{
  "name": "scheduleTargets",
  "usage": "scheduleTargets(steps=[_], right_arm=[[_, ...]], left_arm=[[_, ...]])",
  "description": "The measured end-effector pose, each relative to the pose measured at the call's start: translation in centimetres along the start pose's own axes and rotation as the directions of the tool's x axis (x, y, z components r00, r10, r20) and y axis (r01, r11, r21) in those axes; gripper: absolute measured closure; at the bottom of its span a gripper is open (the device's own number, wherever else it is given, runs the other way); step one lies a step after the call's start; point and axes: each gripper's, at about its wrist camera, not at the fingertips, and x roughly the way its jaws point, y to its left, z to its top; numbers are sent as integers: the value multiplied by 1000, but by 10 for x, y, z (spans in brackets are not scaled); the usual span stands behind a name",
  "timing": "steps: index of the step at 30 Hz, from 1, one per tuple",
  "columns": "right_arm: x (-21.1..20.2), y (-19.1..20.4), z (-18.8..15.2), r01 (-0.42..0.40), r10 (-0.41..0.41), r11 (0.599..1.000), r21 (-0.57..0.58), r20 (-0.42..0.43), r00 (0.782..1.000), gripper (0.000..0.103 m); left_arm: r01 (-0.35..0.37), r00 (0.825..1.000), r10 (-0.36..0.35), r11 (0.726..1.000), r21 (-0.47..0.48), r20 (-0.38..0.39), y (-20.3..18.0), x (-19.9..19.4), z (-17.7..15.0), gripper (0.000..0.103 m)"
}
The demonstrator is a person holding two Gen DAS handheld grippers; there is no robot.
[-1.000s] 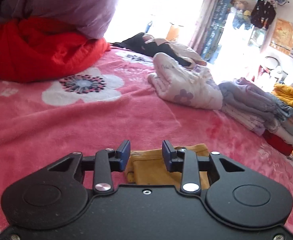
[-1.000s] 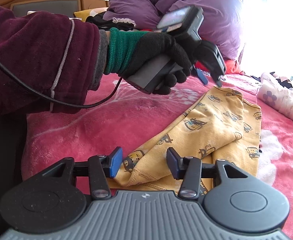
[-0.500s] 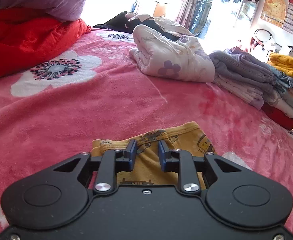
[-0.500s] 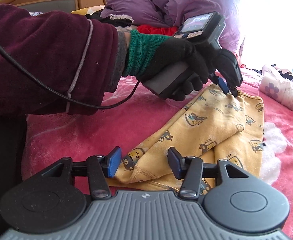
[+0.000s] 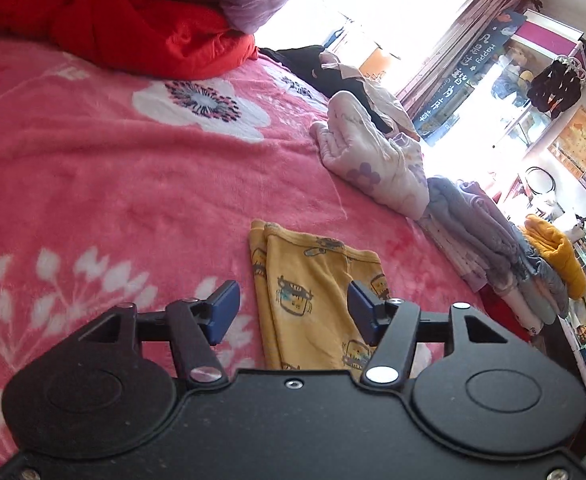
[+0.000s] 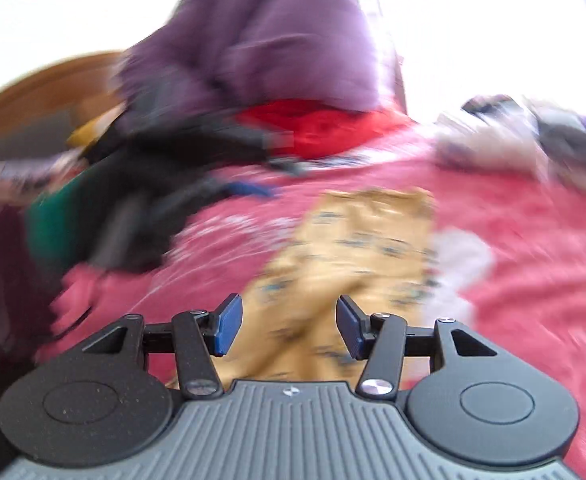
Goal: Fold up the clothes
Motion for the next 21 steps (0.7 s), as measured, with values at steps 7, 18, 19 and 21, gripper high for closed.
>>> scheduleTargets(steps=[7, 18, 19, 21], right_arm=[[28, -120, 6, -27, 55, 881, 473, -46, 997, 48], [99, -171, 34, -118, 182, 813, 570, -56, 982, 42], [106, -175, 39, -127, 192, 813, 568, -56, 980, 41], [120, -183, 49, -145, 216, 814, 563, -62, 974, 41]], left_arm=[[-1, 997, -5, 997, -80, -76, 18, 18, -6, 41], [73, 992, -82, 993, -98, -94, 33, 52, 16, 38], [85, 991, -94, 991, -99, -96, 35, 54, 18, 38], [106, 988, -116, 989, -105, -98, 39, 59, 24, 38]])
